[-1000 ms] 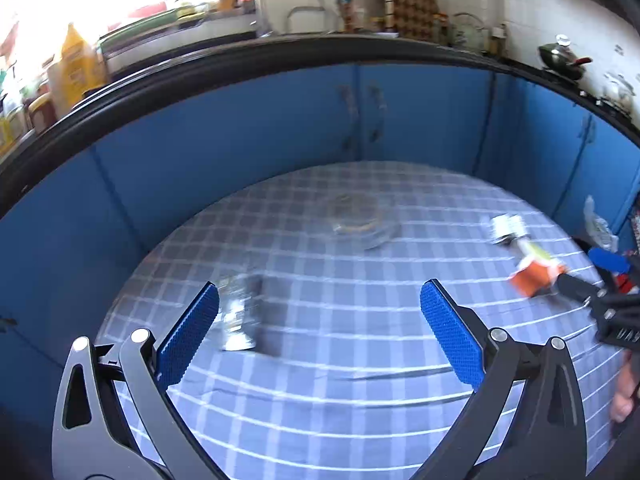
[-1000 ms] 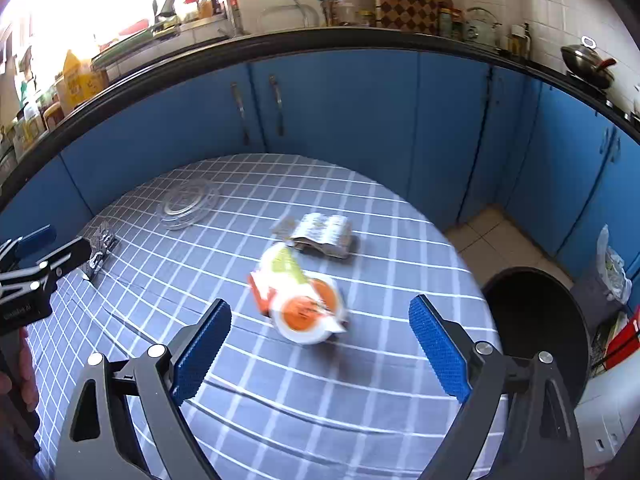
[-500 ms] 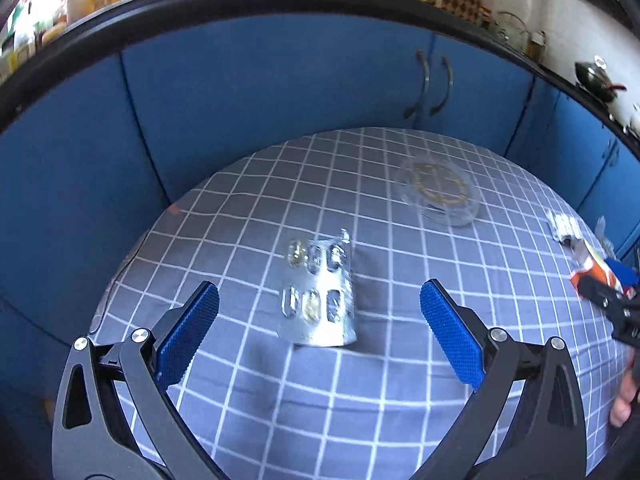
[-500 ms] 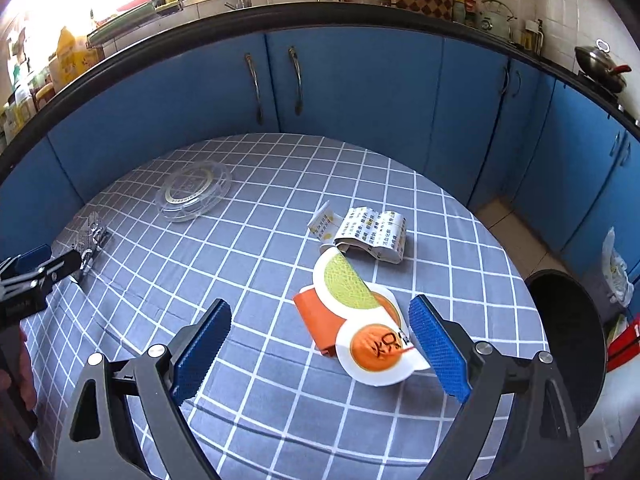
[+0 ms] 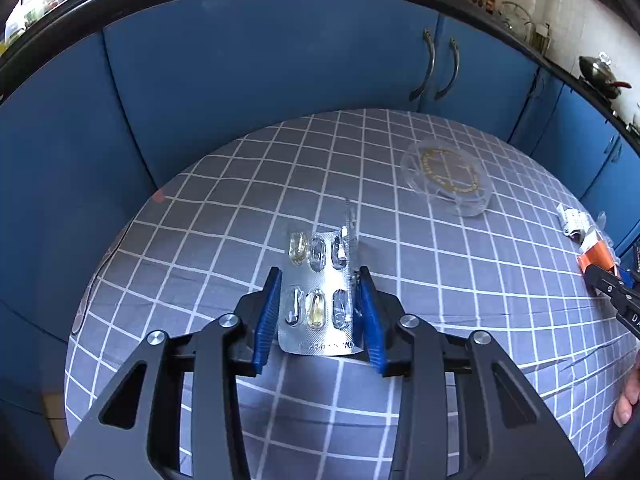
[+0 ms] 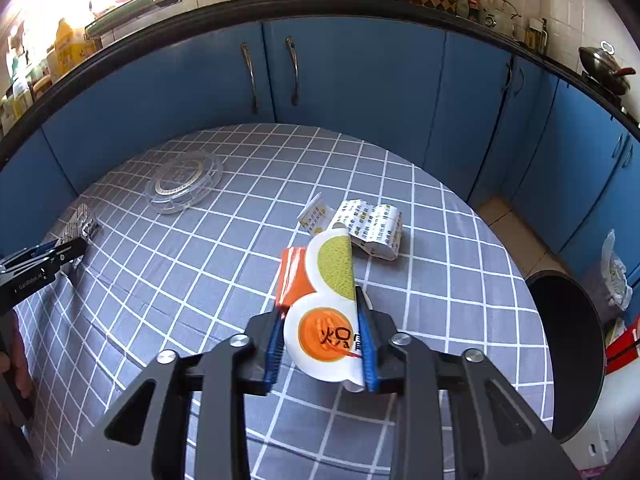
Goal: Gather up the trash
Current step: 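Grasp the silver blister pack with the left gripper while the right gripper grasps the orange-and-white cup, then carry both items over the black bin while the right gripper opens to drop the cup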
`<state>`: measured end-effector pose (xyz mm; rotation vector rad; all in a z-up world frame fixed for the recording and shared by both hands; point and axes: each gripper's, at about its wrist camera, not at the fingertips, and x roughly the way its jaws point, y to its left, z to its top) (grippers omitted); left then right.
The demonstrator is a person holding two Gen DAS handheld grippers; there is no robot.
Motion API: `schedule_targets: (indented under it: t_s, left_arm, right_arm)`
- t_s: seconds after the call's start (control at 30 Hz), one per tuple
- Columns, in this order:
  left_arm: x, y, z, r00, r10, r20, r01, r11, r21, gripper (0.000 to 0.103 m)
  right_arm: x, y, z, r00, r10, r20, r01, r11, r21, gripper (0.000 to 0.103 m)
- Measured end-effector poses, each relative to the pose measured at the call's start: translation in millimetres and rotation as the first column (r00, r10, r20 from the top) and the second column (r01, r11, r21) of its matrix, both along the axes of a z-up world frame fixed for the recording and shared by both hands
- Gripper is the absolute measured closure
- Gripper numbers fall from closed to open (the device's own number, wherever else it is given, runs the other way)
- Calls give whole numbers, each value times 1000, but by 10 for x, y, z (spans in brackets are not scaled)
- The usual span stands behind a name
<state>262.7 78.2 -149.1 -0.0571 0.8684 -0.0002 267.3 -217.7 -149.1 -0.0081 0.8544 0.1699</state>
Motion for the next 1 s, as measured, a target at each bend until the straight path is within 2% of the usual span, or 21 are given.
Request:
schedule_targets:
  t_s: [0.3,0.57,1.0]
  left_arm:
    - [-178,-310,228,997,-52,53,52,999,7,67]
    - [-326,-854,490,984,-150,95,149,989,21,67]
    - [-676,-1632,747,958,-254,131,250,967,47,67]
  right_arm:
    - [-167,-260,163,999,-29,32,28,999,33,75]
    - [-459,-554,363,996,-60,69,57,997,46,75]
    - [-986,-1053,608,986,-115,117,107,991,76,75]
